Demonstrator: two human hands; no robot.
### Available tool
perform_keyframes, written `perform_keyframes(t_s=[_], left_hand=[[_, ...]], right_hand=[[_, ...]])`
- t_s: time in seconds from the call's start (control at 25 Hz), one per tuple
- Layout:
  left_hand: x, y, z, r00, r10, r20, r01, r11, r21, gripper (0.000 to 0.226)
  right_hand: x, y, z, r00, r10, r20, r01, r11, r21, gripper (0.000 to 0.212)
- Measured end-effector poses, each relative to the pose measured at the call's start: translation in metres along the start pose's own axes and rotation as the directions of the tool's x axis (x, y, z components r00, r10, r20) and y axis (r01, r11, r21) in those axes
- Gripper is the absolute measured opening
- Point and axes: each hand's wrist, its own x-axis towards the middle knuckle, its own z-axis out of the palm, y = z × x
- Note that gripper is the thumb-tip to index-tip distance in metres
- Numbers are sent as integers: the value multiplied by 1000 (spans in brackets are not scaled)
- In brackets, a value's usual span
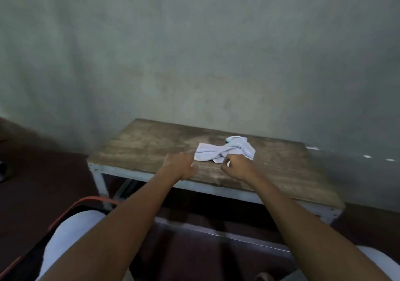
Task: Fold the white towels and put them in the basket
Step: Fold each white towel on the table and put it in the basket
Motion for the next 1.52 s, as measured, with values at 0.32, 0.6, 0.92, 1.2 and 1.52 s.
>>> perform_keyframes(t_s=[0.32, 0.6, 0.92, 1.2, 1.52], left_hand=[[118, 21, 58, 993, 113, -21, -114, 990, -78, 37], [263, 7, 92, 979, 205, 20, -195, 954, -229, 41], [311, 0, 118, 981, 193, 15, -189, 971, -146, 36], [277, -15, 48, 975, 173, -143, -220, 860, -460, 11], [182, -52, -126, 874, 278, -399, -427, 830, -358, 11]], right_hand=[[67, 110, 20, 991, 133, -21, -134, 990, -50, 21], [215, 95, 15, 961, -107, -255, 53, 976, -210, 23], [275, 97, 33, 969, -16, 248, 146, 843, -518, 24], [243, 93, -38, 981, -102, 163, 125, 982, -139, 16], [159, 68, -152, 983, -140, 117, 157, 975, -156, 24]])
